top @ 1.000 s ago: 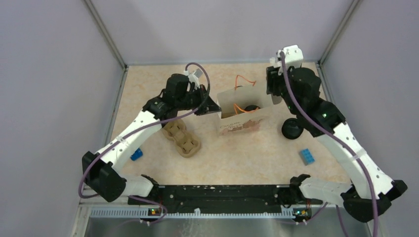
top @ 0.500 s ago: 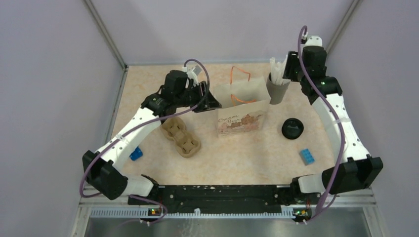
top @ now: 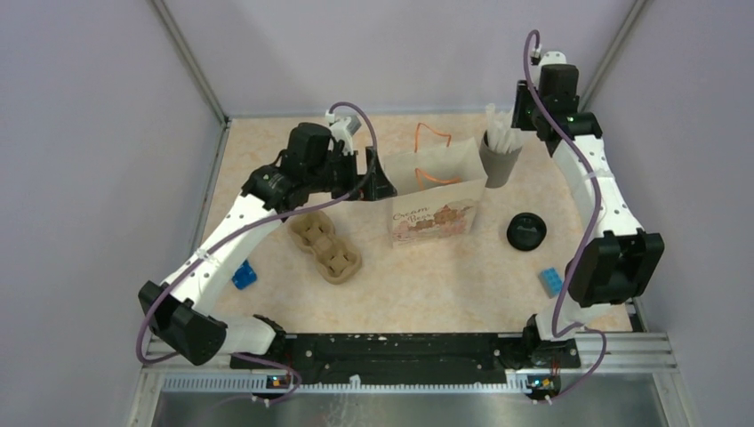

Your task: Pack the takeout coffee

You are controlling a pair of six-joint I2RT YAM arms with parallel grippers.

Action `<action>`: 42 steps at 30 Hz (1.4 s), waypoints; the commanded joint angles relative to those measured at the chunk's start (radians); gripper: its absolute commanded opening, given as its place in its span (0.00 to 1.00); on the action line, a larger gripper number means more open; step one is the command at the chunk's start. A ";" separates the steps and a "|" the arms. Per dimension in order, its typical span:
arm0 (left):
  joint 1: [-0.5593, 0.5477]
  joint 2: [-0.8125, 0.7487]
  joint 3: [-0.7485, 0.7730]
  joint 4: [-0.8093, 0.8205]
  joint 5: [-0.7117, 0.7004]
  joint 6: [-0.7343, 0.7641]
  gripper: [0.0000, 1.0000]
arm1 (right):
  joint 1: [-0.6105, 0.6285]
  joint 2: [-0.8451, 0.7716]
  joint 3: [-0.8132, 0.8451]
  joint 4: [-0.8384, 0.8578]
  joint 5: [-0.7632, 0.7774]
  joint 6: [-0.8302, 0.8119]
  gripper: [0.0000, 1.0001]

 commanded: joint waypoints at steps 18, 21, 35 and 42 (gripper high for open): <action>0.006 -0.093 0.039 -0.048 -0.064 0.090 0.99 | -0.007 0.081 0.081 0.011 -0.082 -0.154 0.32; 0.006 -0.094 0.030 -0.043 -0.055 0.081 0.99 | -0.007 0.078 0.071 0.008 -0.093 -0.153 0.32; 0.006 -0.107 0.026 -0.035 -0.046 0.043 0.99 | -0.007 0.089 0.028 0.051 -0.123 -0.176 0.30; 0.006 -0.140 -0.002 -0.041 -0.064 0.044 0.99 | -0.008 0.102 0.063 0.034 -0.107 -0.183 0.02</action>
